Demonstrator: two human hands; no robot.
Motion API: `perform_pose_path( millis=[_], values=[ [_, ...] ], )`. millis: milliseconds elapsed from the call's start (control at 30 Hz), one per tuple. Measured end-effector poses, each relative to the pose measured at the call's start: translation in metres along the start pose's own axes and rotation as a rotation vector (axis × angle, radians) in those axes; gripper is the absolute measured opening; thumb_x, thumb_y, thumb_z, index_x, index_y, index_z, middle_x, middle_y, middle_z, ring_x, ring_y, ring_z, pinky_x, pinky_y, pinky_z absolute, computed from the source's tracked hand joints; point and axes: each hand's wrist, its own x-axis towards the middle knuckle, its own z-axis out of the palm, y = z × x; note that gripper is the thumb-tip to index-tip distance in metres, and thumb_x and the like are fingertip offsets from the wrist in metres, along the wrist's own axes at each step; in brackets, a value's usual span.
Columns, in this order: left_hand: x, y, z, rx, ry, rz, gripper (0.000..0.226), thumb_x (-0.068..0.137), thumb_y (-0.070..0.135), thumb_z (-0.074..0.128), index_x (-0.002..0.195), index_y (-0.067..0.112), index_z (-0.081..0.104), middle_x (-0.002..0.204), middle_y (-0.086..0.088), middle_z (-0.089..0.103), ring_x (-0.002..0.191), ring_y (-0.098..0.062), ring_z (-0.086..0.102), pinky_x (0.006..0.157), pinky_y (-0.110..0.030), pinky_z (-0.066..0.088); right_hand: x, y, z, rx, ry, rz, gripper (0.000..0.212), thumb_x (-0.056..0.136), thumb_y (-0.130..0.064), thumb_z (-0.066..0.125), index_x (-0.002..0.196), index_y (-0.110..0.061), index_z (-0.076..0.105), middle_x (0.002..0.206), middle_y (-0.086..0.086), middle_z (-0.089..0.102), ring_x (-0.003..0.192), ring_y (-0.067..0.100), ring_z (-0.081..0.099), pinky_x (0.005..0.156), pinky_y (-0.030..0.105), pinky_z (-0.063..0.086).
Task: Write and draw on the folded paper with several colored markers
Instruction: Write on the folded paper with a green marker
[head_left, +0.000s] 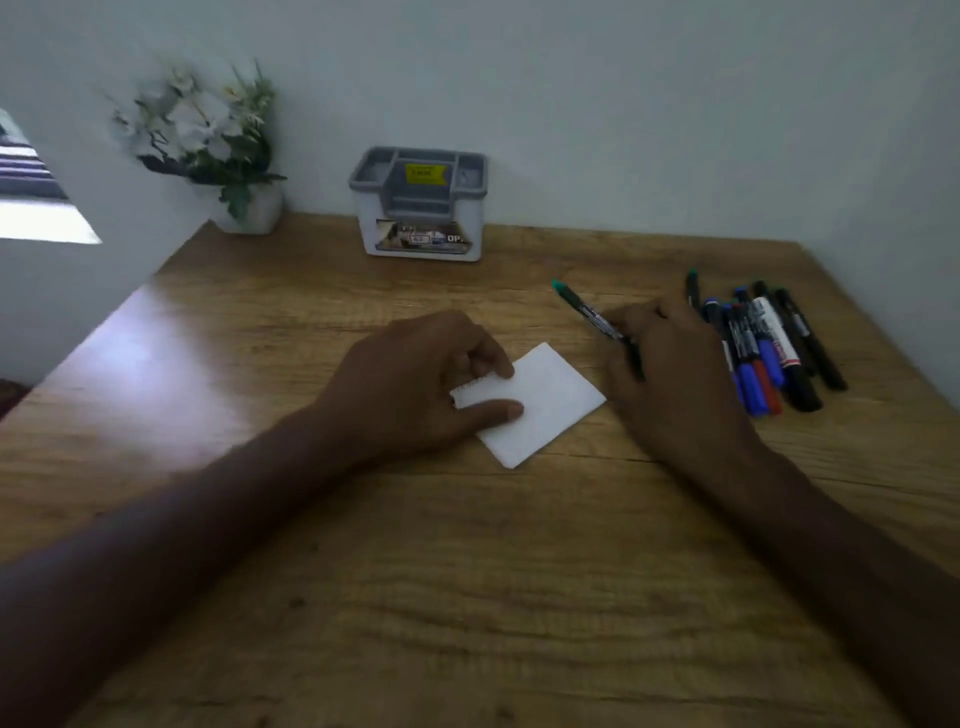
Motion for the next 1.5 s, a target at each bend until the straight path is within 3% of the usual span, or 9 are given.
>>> perform_pose_path(
  millis=[100, 200, 367, 433, 667, 833, 1000, 1233, 1500],
  values=[
    [-0.001, -0.001, 0.003, -0.030, 0.065, -0.031, 0.025, 0.085, 0.061, 0.071, 0.105, 0.046, 0.071, 0.099, 0.026, 0.066, 0.085, 0.002, 0.058, 0.067, -0.024, 0.050, -0.005, -0.016, -0.012, 0.166, 0.149, -0.081, 0.020, 0.101, -0.015, 0.058, 0.119, -0.015, 0.066, 0.104, -0.004, 0.059, 0.091, 0.011, 0.055, 0.071, 0.022, 0.042],
    [-0.006, 0.004, 0.000, -0.036, 0.100, -0.057, 0.014, 0.088, 0.050, 0.075, 0.100, 0.043, 0.076, 0.090, 0.026, 0.068, 0.079, 0.001, 0.060, 0.064, -0.026, 0.051, -0.006, -0.027, -0.033, 0.611, 0.231, -0.010, 0.018, 0.101, -0.019, 0.061, 0.117, -0.013, 0.067, 0.102, 0.002, 0.073, 0.093, 0.016, 0.070, 0.081, 0.026, 0.059],
    [-0.012, 0.011, -0.003, -0.018, 0.112, -0.102, 0.016, 0.083, 0.051, 0.072, 0.096, 0.041, 0.076, 0.088, 0.025, 0.069, 0.081, 0.002, 0.064, 0.066, -0.029, 0.056, -0.019, -0.043, -0.028, 1.060, -0.043, 0.127, 0.014, 0.101, -0.015, 0.065, 0.105, -0.002, 0.069, 0.084, 0.011, 0.077, 0.075, 0.019, 0.075, 0.073, 0.030, 0.063],
    [-0.011, 0.012, -0.005, -0.010, 0.104, -0.105, 0.015, 0.085, 0.047, 0.076, 0.098, 0.040, 0.075, 0.087, 0.025, 0.068, 0.080, 0.002, 0.063, 0.064, -0.027, 0.055, -0.020, -0.047, -0.022, 1.068, -0.117, 0.125, 0.015, 0.102, -0.014, 0.063, 0.106, 0.000, 0.065, 0.088, 0.019, 0.076, 0.072, 0.025, 0.076, 0.070, 0.033, 0.064],
    [0.000, 0.004, -0.006, 0.047, 0.021, -0.037, 0.016, 0.093, 0.038, 0.067, 0.108, 0.038, 0.072, 0.095, 0.021, 0.066, 0.083, 0.001, 0.059, 0.068, -0.028, 0.055, -0.013, -0.046, -0.007, 1.085, -0.220, 0.286, 0.020, 0.102, -0.016, 0.063, 0.114, 0.001, 0.063, 0.093, 0.016, 0.079, 0.081, 0.028, 0.079, 0.078, 0.038, 0.067],
    [0.004, -0.004, -0.004, 0.082, 0.022, 0.060, 0.025, 0.108, 0.034, 0.043, 0.123, 0.037, 0.063, 0.111, 0.016, 0.060, 0.102, -0.002, 0.052, 0.077, -0.027, 0.049, -0.002, -0.046, 0.000, 1.176, -0.223, 0.344, 0.022, 0.097, -0.014, 0.070, 0.114, 0.000, 0.068, 0.094, 0.017, 0.079, 0.080, 0.024, 0.077, 0.079, 0.036, 0.067],
    [0.006, 0.012, 0.004, 0.038, 0.076, 0.128, 0.028, 0.107, 0.050, 0.039, 0.121, 0.032, 0.057, 0.108, 0.015, 0.060, 0.094, -0.004, 0.053, 0.076, -0.026, 0.045, 0.000, -0.048, -0.001, 1.191, -0.190, 0.284, 0.023, 0.091, -0.019, 0.077, 0.108, -0.004, 0.073, 0.090, 0.016, 0.079, 0.076, 0.020, 0.075, 0.075, 0.031, 0.066],
    [0.011, 0.011, 0.004, -0.063, 0.141, 0.106, 0.017, 0.109, 0.030, 0.047, 0.118, 0.022, 0.059, 0.108, 0.006, 0.063, 0.096, -0.011, 0.054, 0.084, -0.031, 0.045, -0.005, -0.053, 0.000, 1.039, -0.108, 0.161, 0.018, 0.091, -0.023, 0.076, 0.103, -0.009, 0.078, 0.072, 0.003, 0.073, 0.066, 0.014, 0.066, 0.066, 0.020, 0.058],
    [0.003, 0.019, 0.003, -0.201, 0.079, 0.109, 0.018, 0.113, 0.036, 0.033, 0.113, 0.026, 0.049, 0.079, 0.007, 0.063, 0.067, -0.010, 0.059, 0.060, -0.036, 0.048, -0.008, -0.060, 0.001, 1.043, -0.105, 0.027, 0.020, 0.101, -0.024, 0.062, 0.108, -0.007, 0.070, 0.088, 0.023, 0.074, 0.071, 0.022, 0.068, 0.080, 0.042, 0.061]
  ],
)
